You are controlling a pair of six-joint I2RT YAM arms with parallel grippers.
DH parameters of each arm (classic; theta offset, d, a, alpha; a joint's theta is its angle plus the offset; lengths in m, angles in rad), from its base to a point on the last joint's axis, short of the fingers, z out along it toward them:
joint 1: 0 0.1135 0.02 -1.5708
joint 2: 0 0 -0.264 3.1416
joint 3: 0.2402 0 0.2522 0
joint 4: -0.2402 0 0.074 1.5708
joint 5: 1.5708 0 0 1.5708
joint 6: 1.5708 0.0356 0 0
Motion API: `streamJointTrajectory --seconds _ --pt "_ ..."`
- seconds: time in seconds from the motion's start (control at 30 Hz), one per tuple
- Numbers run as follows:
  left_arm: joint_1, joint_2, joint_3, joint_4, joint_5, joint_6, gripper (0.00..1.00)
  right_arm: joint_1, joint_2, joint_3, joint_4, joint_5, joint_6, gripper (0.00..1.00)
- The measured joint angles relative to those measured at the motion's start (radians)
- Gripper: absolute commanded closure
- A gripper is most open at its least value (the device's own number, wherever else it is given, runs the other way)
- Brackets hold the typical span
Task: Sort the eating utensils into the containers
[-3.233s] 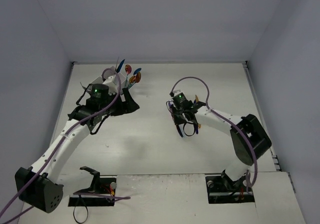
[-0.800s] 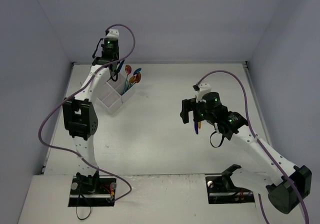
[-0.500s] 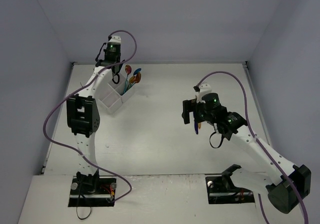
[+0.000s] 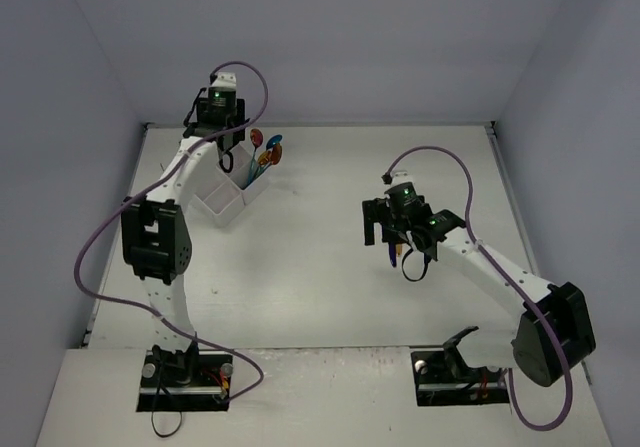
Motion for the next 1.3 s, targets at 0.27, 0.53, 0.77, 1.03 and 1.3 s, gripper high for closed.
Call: streamJointTrajectory --seconds 0.27,0.53,0.77,1.03,1.3 --pt "0.001 -0.286 -0.072 -0.089 0.090 -0.074 0.24 -0.042 0.170 0.011 -0.002 -0.003 0.058 0.22" --pt "0.001 -0.618 -0.347 -0.156 0.281 -0.217 0.24 -0.065 0.340 0.075 0.000 -0.009 0.081 0.56" --pt "0.001 -0.734 -0.504 -0.241 0.419 -0.297 0.24 -0.115 0.383 0.094 0.009 -0.005 0.085 0.57" --pt "0.001 -0.813 -0.570 -0.281 0.458 -0.329 0.24 -0.132 0.401 0.097 0.012 -0.001 0.082 0.63" --pt "0.001 -0.814 -0.573 -0.285 0.475 -0.345 0.24 -0.133 0.441 0.104 0.028 0.000 0.071 0.70"
